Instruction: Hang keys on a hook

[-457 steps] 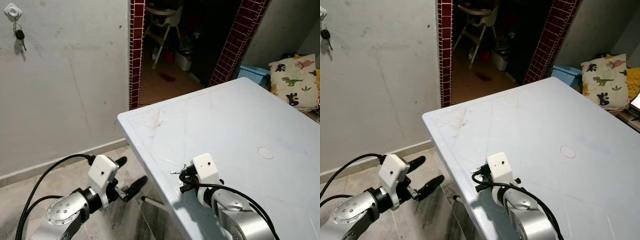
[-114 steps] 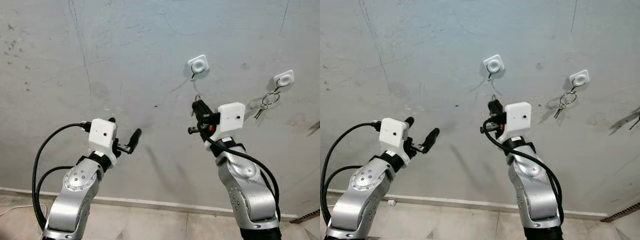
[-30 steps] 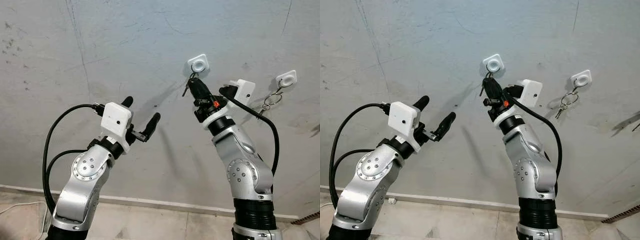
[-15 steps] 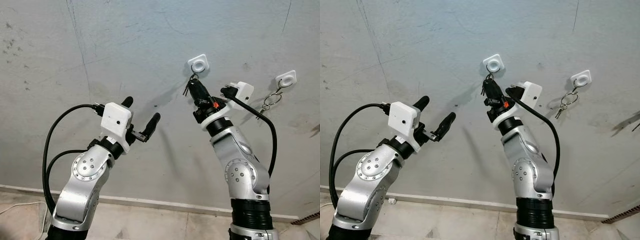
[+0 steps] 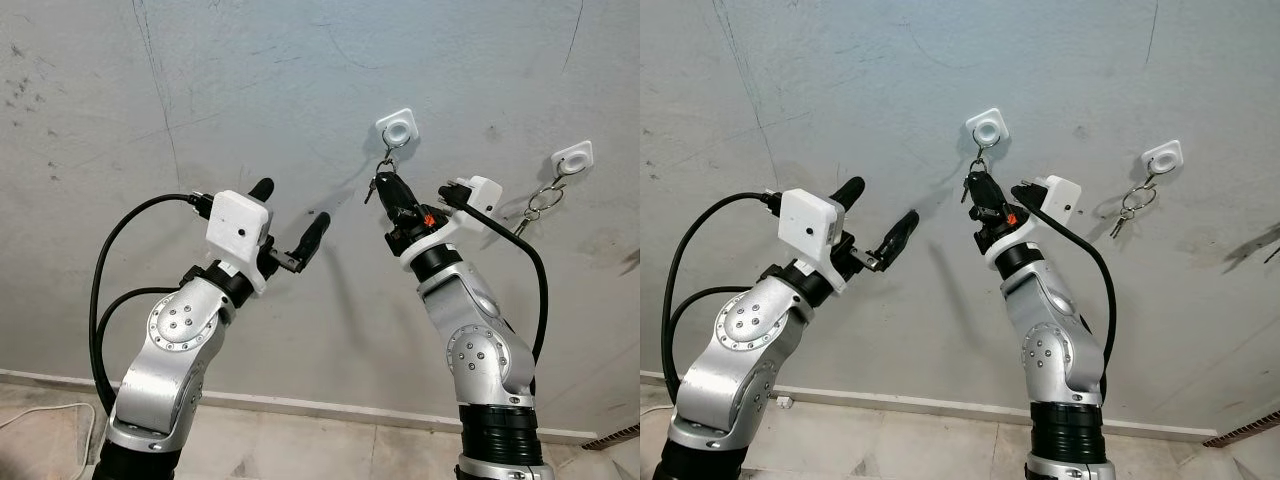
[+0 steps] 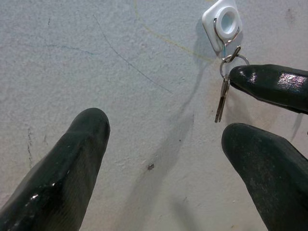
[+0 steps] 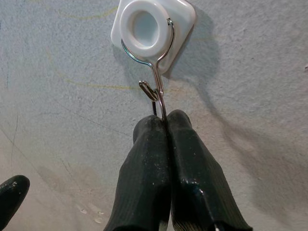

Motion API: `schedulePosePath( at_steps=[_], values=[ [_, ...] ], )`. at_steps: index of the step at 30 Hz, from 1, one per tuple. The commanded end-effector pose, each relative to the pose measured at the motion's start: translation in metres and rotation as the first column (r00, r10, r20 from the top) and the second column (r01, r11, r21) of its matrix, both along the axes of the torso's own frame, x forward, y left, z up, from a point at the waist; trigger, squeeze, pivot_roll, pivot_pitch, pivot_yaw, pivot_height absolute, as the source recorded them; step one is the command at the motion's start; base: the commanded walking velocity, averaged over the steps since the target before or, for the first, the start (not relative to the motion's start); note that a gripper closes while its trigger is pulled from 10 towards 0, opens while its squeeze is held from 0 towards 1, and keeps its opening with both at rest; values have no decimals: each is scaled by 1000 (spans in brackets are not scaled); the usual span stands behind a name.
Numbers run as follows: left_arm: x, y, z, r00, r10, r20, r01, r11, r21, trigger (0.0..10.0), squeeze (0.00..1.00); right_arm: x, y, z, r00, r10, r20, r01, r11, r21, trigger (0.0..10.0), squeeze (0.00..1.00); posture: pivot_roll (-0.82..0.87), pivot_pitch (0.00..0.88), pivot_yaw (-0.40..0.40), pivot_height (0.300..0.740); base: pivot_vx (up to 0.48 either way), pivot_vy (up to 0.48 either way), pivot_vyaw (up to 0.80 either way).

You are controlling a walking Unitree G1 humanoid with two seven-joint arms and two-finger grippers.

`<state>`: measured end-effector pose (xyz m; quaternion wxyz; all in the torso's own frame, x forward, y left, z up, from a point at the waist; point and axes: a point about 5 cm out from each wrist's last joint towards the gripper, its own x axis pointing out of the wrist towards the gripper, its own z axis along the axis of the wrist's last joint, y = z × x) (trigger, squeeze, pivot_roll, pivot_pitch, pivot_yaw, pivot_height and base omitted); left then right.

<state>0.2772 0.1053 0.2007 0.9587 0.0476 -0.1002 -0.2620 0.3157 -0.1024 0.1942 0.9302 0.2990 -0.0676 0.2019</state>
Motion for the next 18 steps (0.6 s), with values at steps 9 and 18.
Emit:
schedulePosePath(
  at_steps=[9,18],
  values=[
    [3,-6,18,999,-22,43,24,999,-30,10000,0,0,1,-17,997,-29,-78,27,999,-25,10000,0,169,0,-109,740,0,0,0],
    [2,-10,17,998,-55,19,56,997,-57,10000,0,-1,4,-23,995,-40,-95,33,997,-76,10000,0,165,0,-107,740,0,0,0]
  ],
)
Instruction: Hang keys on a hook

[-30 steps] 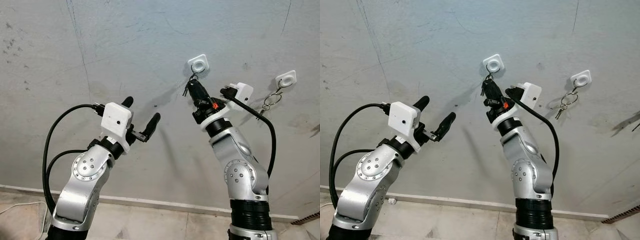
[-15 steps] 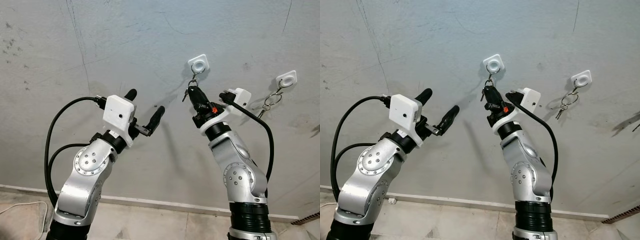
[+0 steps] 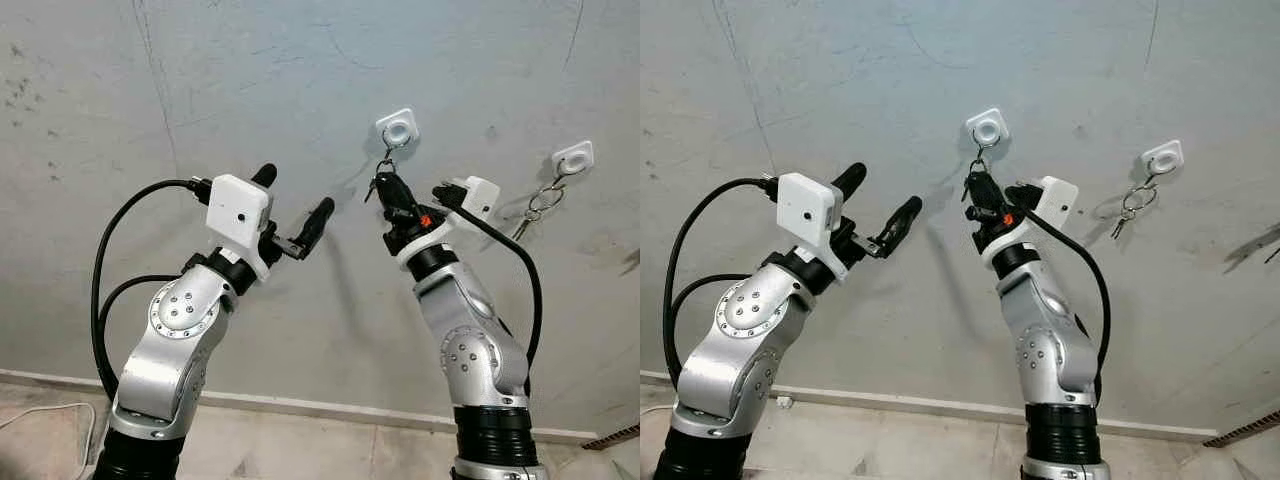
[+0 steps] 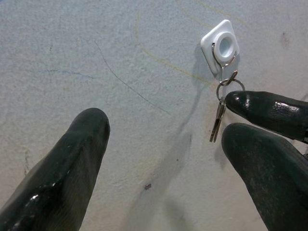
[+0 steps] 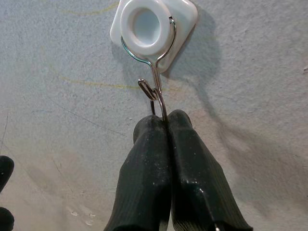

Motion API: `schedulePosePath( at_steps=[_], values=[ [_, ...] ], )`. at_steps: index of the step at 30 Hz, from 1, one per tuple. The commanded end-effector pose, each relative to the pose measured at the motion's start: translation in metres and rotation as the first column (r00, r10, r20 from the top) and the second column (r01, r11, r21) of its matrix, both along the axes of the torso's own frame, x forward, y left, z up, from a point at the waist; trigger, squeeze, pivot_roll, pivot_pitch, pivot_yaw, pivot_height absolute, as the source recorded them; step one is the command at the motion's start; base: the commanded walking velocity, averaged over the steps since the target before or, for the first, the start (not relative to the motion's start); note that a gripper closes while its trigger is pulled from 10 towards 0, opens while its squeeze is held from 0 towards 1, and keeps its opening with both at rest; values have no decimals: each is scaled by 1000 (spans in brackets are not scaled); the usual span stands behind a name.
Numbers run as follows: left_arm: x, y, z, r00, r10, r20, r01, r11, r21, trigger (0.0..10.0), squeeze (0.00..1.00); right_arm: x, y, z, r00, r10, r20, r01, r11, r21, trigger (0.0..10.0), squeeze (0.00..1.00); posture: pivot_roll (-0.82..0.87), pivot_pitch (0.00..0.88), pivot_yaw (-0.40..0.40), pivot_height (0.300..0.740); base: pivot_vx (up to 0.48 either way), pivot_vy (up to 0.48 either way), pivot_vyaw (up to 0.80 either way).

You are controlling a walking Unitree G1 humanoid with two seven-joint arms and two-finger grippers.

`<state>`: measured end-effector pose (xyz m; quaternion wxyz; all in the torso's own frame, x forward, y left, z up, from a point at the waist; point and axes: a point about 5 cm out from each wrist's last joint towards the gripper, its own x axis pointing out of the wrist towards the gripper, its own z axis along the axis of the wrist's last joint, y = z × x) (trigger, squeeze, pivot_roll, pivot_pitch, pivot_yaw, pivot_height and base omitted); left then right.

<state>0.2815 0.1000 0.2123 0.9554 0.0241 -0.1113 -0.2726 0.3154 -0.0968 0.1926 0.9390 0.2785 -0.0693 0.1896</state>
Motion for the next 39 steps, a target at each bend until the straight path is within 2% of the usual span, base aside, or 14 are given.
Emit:
schedulePosePath(
  at_steps=[1,7,14,15,16,30,32,33,34,38,39],
  values=[
    [-4,-8,4,998,-63,-18,63,997,-37,10000,0,-1,-1,-22,995,-11,-102,7,999,-44,10000,0,164,0,-110,740,0,0,0],
    [-15,-22,-2,982,-182,-59,180,983,-35,10000,0,1,-1,-23,994,-19,-104,13,998,-63,10000,0,163,0,-111,740,0,0,0],
    [-16,-17,-9,979,-183,-95,182,983,-20,10000,0,2,-1,-24,994,-18,-104,11,997,-74,10000,0,165,0,-111,740,0,0,0],
    [-16,-15,-10,979,-180,-101,179,984,-14,10000,0,2,-1,-24,994,-18,-103,10,997,-75,10000,859,166,0,-111,740,0,0,0],
    [-17,-15,-11,979,-178,-104,177,984,-11,10000,0,2,-1,-24,995,-17,-103,10,997,-75,10000,1000,166,0,-111,740,0,0,0],
    [-18,-12,-12,981,-160,-107,161,987,1,10000,0,4,1,-24,996,-21,-90,13,996,-93,10000,1000,172,0,-114,740,0,0,0],
    [-18,-10,-13,984,-146,-107,148,989,11,10000,0,2,-3,-23,996,-50,-75,40,989,-139,10000,1000,172,0,-113,740,0,0,0],
    [-18,-8,-14,986,-128,-103,131,991,21,10000,0,1,-5,-24,996,-66,-65,52,979,-198,10000,1000,172,0,-113,740,0,0,0],
    [-18,-8,-14,986,-128,-103,131,991,21,10000,0,1,-5,-24,996,-66,-65,52,979,-198,10000,1000,172,0,-113,740,0,0,0],
    [-14,7,-25,994,-5,-113,10,999,46,10000,0,-13,-22,-25,990,-141,2,132,923,-362,10000,1000,164,0,-113,740,0,0,0],
    [-14,9,-26,993,3,-118,2,999,46,10000,0,-16,-23,-25,990,-139,7,132,920,-370,10000,1000,164,0,-113,740,0,0,0]
  ],
)
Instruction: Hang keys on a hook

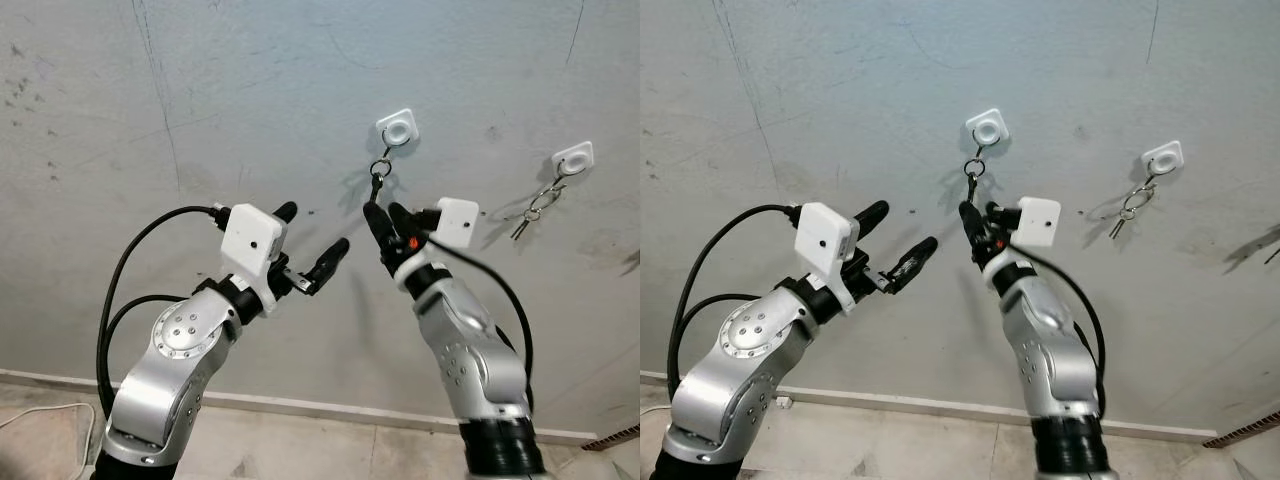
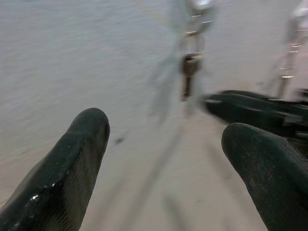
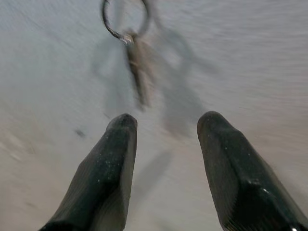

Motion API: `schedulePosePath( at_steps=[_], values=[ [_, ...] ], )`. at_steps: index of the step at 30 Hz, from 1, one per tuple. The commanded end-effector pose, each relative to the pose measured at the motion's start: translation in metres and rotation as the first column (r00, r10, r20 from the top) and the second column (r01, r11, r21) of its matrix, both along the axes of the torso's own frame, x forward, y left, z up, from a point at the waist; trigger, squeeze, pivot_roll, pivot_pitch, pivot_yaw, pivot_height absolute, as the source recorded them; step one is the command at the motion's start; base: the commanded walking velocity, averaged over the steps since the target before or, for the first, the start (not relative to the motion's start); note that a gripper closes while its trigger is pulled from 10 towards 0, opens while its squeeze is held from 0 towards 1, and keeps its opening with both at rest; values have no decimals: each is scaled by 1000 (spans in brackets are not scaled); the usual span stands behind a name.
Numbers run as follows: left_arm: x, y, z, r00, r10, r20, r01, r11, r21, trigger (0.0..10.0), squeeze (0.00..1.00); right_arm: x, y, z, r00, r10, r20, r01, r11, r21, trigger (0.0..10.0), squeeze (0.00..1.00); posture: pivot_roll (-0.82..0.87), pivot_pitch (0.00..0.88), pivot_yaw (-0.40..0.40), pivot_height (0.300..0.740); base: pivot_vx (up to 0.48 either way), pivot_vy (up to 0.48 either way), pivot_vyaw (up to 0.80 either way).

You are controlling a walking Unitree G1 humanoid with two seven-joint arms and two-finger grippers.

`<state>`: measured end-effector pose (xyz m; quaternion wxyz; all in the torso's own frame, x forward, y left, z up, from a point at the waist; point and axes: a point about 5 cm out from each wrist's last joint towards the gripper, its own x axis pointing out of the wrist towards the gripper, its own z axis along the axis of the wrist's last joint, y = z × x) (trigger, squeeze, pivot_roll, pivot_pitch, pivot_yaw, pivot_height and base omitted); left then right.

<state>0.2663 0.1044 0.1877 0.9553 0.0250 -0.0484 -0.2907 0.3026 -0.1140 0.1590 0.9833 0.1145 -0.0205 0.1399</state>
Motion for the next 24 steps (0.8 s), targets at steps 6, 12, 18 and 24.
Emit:
schedulePosePath(
  at_steps=[6,12,18,24],
  values=[
    [0,19,-11,993,118,-14,-118,992,34,10000,0,-24,-16,8,998,-29,56,32,998,-56,10000,1000,160,0,-108,740,0,0,0],
    [-5,39,-30,973,223,-58,-219,973,69,10000,0,-50,-25,-2,997,-69,22,71,993,-96,10000,1000,156,0,-103,740,0,0,0],
    [-3,45,-34,960,263,-94,-260,964,51,10000,0,-62,-32,-7,990,-140,-20,138,988,-75,10000,1000,151,0,-101,740,0,0,0],
    [0,45,-32,957,280,-76,-275,959,64,10000,0,-64,-27,-9,989,-147,-31,143,984,-103,10000,1000,154,0,-89,740,0,0,0]
  ],
)
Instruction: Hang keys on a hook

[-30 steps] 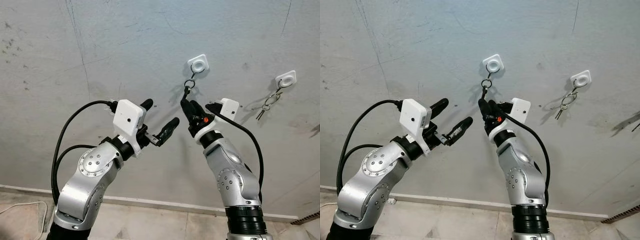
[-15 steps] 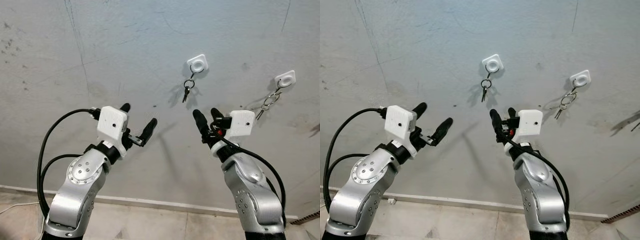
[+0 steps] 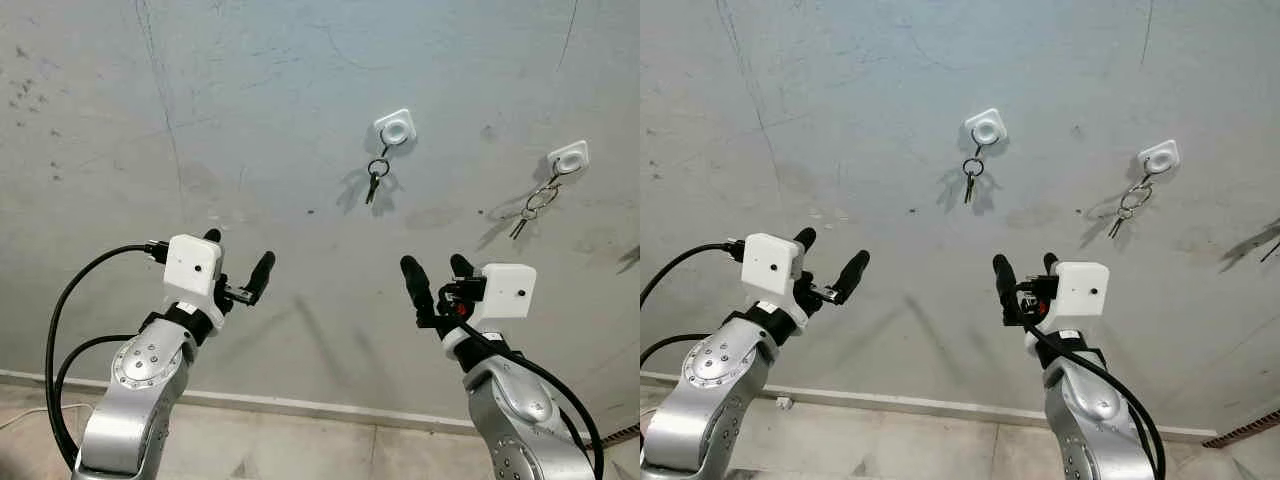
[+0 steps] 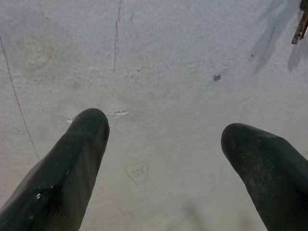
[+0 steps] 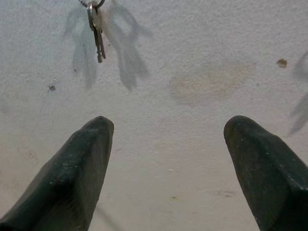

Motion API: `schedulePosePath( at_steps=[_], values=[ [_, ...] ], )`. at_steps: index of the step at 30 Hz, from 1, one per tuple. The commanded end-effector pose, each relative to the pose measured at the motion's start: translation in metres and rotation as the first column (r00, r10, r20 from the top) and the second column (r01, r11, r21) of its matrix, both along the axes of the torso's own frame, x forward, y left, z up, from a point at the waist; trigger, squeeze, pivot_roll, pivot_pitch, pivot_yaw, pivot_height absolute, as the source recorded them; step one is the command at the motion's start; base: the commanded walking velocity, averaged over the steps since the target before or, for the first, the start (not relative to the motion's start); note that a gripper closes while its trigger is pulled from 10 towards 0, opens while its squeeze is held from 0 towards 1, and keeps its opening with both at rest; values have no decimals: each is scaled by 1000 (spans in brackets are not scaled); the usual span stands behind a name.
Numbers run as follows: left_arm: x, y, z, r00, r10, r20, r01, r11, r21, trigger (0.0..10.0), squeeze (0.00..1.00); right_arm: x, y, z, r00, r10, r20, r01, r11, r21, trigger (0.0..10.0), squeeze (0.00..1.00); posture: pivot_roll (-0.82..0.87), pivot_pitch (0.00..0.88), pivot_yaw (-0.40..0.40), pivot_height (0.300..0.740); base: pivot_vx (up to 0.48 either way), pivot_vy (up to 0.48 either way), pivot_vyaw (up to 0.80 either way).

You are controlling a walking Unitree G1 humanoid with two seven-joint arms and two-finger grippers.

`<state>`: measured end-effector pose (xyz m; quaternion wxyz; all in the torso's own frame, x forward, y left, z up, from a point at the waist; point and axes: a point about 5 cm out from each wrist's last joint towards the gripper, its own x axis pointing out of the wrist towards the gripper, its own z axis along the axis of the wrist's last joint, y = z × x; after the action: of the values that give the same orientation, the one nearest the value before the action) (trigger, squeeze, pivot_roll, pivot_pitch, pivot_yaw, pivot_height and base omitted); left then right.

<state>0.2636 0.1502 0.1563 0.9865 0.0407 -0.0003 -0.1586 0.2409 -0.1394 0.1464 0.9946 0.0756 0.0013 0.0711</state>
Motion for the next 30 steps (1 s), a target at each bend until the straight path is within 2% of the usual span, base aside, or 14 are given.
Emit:
schedulePosePath(
  at_steps=[1,5,8,15,16,17,18,19,23,30],
  values=[
    [2,-2,0,1000,-4,-7,4,1000,7,10000,0,-2,-2,3,1000,-26,7,26,1000,-11,10000,1000,156,0,-86,740,0,0,0],
    [2,-1,-1,1000,-10,-14,10,1000,4,10000,0,-2,-7,2,998,-67,-17,67,998,-8,10000,1000,151,0,-80,740,0,0,0],
    [3,-2,-2,999,-17,-28,17,1000,-2,10000,0,-2,-14,-2,994,-104,-39,104,995,-4,10000,1000,149,0,-78,740,0,0,-708],
    [3,-7,-5,997,-52,-65,51,999,-13,10000,0,-2,-17,-2,992,-119,-48,120,993,6,10000,1000,137,0,-72,740,0,0,-750],
    [3,-9,-6,996,-64,-68,64,998,-8,10000,0,-2,-16,-2,991,-124,-45,124,992,12,10000,902,136,0,-68,740,0,0,-750],
    [3,-10,-6,995,-79,-69,79,997,-8,10000,0,-3,-16,-2,991,-129,-36,130,991,23,10000,443,135,0,-56,740,0,0,0],
    [3,-10,-6,995,-79,-69,79,997,-8,10000,0,-3,-16,-2,991,-129,-36,130,991,23,10000,443,135,0,-56,740,0,0,0],
    [2,-12,-7,993,-95,-75,94,995,-10,10000,0,-3,-15,-3,990,-136,-40,137,990,29,10000,0,135,0,-56,740,0,0,0],
    [2,-16,-12,984,-136,-119,136,991,-9,10000,0,-5,-11,-8,986,-156,-54,159,986,46,10000,0,126,0,-21,740,0,0,0],
    [4,-21,-10,972,-194,-132,196,981,2,10000,0,-11,-12,-20,970,-229,-82,235,968,83,10000,0,123,0,35,740,0,0,0]
  ],
)
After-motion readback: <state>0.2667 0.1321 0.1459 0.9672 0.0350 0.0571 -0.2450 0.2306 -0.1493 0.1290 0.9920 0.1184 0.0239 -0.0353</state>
